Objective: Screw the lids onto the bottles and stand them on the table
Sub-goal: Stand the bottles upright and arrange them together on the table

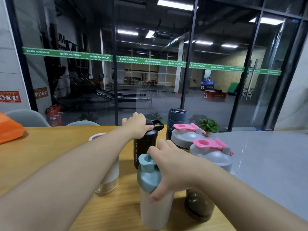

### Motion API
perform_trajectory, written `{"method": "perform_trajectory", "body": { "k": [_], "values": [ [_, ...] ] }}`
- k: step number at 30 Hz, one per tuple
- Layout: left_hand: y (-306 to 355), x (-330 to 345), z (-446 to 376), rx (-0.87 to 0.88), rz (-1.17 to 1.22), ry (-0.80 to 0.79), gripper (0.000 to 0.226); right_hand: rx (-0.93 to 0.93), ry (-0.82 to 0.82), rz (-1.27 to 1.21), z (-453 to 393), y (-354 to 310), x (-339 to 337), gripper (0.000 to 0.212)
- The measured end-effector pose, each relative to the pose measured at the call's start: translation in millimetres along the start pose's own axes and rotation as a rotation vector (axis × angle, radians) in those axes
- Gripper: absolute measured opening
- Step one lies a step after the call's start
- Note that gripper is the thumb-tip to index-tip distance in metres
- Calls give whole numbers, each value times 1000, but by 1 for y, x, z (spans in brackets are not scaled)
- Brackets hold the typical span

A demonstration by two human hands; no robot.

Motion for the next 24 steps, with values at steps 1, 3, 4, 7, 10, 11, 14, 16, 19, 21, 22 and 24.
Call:
{"method": "perform_trajectory", "body": {
  "k": [1,3,4,7,10,11,14,16,19,21,22,24],
  "values": [
    [0,1,-1,-3,8,-7,51,1,1,-3,0,0,0,69],
    [0,4,-1,-7,21,-21,51,1,1,-7,0,0,0,69],
    [0,4,0,-4,23,-27,51,0,3,-6,0,-1,0,69],
    [1,6,1,3,8,-36,49,-1,3,1,1,-1,0,69],
    [3,5,1,11,-13,-27,49,-3,10,1,0,-1,0,69],
    [3,5,0,12,-18,-27,49,-2,11,-1,0,-1,0,69],
    [4,6,0,8,-41,-27,48,-2,15,0,1,0,0,69],
    [5,6,1,10,-71,-32,46,-1,19,2,0,0,0,69],
    [7,8,3,13,-108,-47,47,-1,27,3,0,-1,0,69],
    [6,10,4,21,-124,-52,52,1,35,3,1,-1,-1,68],
    [5,11,5,26,-124,-54,57,0,38,2,1,-1,-1,68],
    [2,11,8,36,-84,-52,65,-3,41,2,1,-1,-1,69]
  ]
}}
Point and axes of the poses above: each hand's wrist, its own z-axis away from the middle knuckle, its own x-axis out of the palm, y = z × x, the point moved 8 cm from there along -z, towards the middle knuckle, and after that the axes turned 8 degrees about y, right-handed, at the moved point
